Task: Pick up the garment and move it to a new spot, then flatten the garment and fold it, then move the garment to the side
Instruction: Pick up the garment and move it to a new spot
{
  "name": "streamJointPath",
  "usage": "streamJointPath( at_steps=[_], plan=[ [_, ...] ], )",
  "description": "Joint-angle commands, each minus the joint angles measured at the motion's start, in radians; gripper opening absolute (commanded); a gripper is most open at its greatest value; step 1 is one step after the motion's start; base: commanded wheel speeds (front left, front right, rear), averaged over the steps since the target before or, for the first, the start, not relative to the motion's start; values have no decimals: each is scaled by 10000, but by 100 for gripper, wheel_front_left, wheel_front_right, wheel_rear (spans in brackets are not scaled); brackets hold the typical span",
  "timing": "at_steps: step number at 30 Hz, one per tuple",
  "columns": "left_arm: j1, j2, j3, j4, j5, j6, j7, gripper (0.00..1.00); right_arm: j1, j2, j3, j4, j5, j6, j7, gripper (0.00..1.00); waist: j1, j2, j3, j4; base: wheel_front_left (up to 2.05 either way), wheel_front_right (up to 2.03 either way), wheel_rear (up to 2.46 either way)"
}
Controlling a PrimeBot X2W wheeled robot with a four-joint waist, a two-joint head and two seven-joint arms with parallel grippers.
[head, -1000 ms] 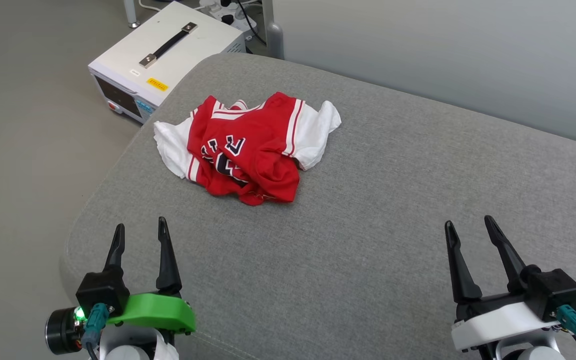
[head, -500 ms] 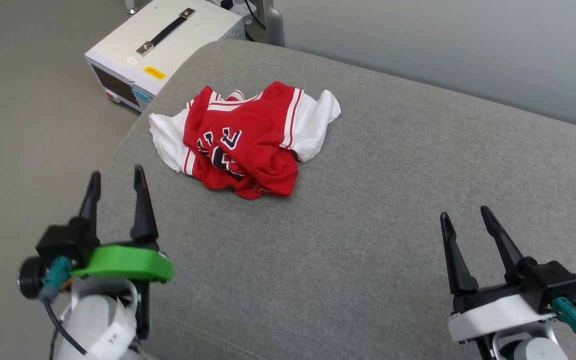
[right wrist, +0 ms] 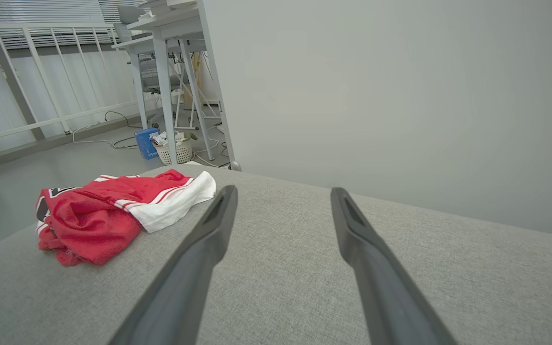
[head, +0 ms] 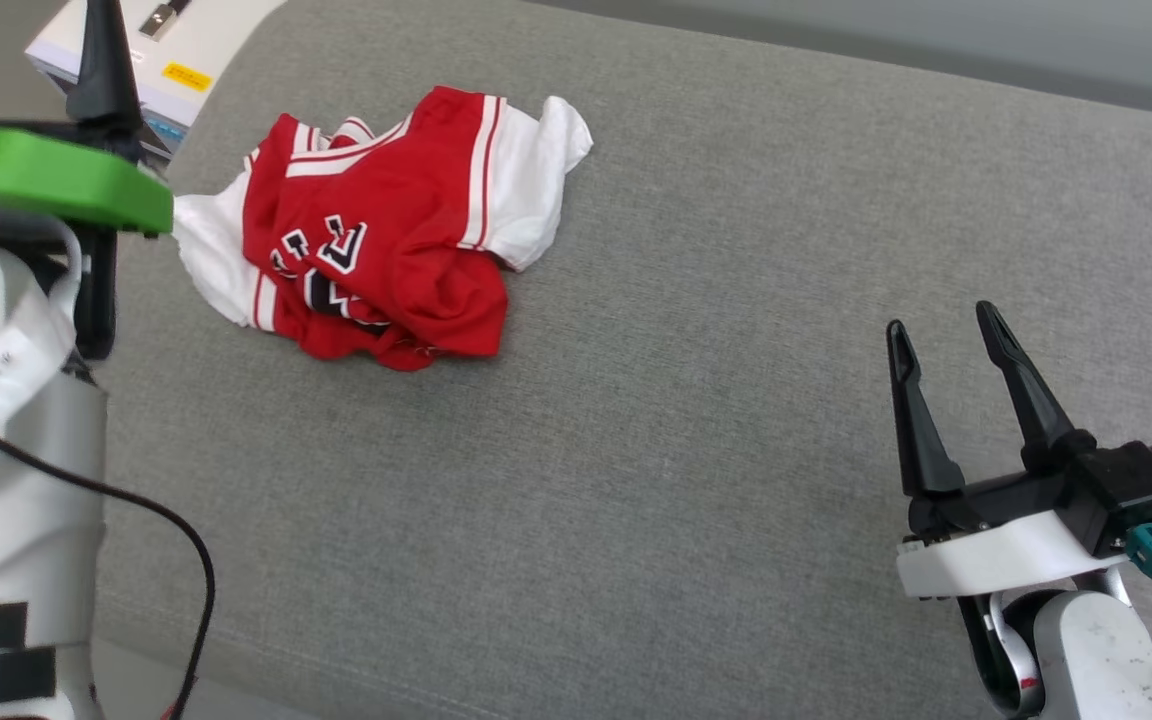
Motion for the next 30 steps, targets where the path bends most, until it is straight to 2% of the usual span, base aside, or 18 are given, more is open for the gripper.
streamJointPath(
  at_steps=[1,5,12,14,18,24,30],
  plan=[
    [-484,301,-380,202,-366,-24,228,100,-221,-20,18,-85,-80,-7,-47,100,-1,0,574,-566,0,0,0],
    [-1503,1180,-1599,718,-1268,-26,1371,100,-425,-20,-10,-201,-68,-7,-47,100,-1,0,882,-840,0,0,0],
    [-2482,2375,-4047,1350,-3404,-27,5583,100,-596,-20,-177,-341,-17,-7,-47,100,-1,0,1207,-1269,0,0,0],
    [-2625,2721,-4666,1308,-3777,-27,6442,100,-628,-20,-182,-347,5,-7,-47,100,-1,0,1300,-1379,0,0,0],
    [-2604,3048,-5797,1231,-4870,-28,8035,100,-722,-20,-154,-342,33,-7,-47,100,-1,0,1503,-1557,0,0,0],
    [-2419,3397,-7171,1439,-5752,-28,9260,100,-933,-20,-52,-296,81,-7,-47,100,-1,0,1852,-1835,0,0,0],
    [-2074,3263,-8141,2227,-6328,-28,9725,100,-1112,-20,13,-233,131,-7,-47,100,-1,0,2144,-2082,0,0,0]
  ],
)
